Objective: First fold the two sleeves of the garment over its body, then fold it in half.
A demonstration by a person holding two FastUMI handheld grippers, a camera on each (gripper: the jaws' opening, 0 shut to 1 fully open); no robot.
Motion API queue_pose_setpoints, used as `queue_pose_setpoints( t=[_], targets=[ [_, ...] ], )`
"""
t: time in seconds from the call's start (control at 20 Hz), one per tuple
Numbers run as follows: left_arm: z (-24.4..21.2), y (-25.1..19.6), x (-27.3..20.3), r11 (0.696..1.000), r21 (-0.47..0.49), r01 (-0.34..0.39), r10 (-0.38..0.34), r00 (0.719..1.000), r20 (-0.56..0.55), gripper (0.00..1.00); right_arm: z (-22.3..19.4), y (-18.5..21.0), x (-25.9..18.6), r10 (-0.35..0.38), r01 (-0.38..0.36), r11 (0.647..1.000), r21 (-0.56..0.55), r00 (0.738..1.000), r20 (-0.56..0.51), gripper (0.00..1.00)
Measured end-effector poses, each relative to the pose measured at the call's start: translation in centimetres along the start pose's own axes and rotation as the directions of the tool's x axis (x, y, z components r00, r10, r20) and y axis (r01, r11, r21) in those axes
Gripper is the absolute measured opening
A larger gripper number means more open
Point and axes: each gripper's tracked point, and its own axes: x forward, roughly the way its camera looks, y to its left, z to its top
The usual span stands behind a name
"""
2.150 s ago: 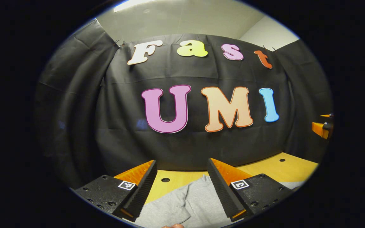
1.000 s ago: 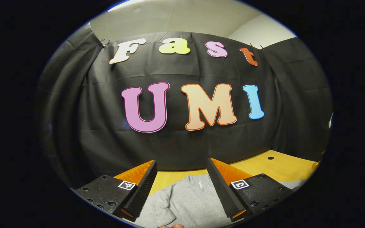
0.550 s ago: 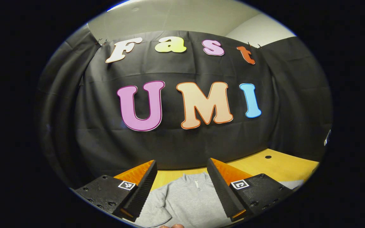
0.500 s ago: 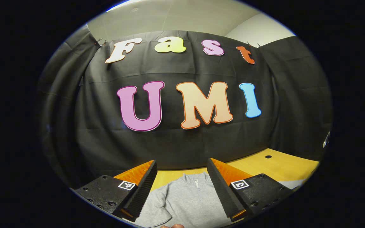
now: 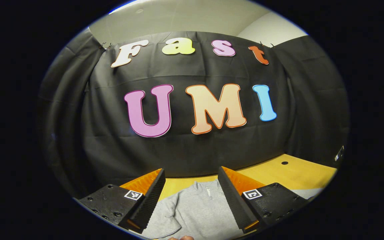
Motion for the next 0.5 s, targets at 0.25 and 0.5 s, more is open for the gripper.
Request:
queue_pose_setpoints(
  t=[0.25,0.5],
  targets=[
    [0.2,-1.4,-0.1,1.0,-0.007,-0.019,0.019,1.0,0.002,0.93,-0.5,2.0,0.1,0.108,-0.108,0.994,0.009,0.993,-0.057,0.42],
    [0.2,-2.3,-0.9,0.998,-0.002,-0.063,0.063,0.998,-0.003,0.93,0.1,2.9,-0.2,0.176,-0.176,0.984,0.013,0.984,-0.041,0.05]
  ],
)
